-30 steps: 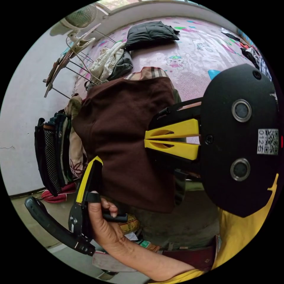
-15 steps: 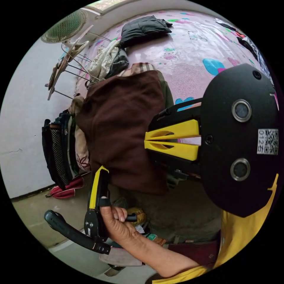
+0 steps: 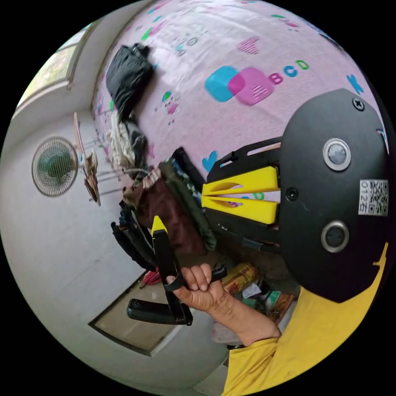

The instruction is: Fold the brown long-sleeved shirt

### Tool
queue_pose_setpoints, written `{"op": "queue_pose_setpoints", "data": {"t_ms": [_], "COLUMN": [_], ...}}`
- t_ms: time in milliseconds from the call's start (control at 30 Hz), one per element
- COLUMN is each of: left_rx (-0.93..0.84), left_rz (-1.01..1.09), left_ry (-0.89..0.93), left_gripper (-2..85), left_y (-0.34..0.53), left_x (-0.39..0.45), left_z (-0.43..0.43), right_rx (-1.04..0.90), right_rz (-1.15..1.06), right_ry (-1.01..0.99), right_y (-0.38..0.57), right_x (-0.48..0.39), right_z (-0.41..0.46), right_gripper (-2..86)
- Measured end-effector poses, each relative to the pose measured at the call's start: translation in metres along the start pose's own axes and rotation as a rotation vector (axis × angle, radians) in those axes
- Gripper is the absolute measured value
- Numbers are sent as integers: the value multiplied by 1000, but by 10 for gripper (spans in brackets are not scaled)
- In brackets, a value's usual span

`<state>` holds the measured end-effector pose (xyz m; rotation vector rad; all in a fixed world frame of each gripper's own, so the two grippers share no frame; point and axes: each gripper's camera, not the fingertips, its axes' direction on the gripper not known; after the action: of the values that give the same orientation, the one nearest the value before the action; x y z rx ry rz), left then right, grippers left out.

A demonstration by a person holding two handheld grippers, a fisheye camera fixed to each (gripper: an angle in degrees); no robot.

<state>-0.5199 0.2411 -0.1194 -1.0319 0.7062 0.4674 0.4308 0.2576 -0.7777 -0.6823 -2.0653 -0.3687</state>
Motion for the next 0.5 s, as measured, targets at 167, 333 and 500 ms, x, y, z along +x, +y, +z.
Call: {"op": "queue_pose_setpoints", "data": {"t_ms": [167,333,500], "left_rx": [-198,-389,-482], "left_rz": [159,320,378], "left_ry": [323,479,548], "left_gripper": [4,4,4], "left_y": [15,48,67], "left_x": [142,290,413], "left_z": [139,256,355], "right_rx": [112,162,83], "right_rz": [232,350,174], "right_ry": [233,634,1256], "right_y": [124,221,257], "right_x": [68,117,161], "right_z": [-132,-259,-351], "right_gripper": [0,3,17]}}
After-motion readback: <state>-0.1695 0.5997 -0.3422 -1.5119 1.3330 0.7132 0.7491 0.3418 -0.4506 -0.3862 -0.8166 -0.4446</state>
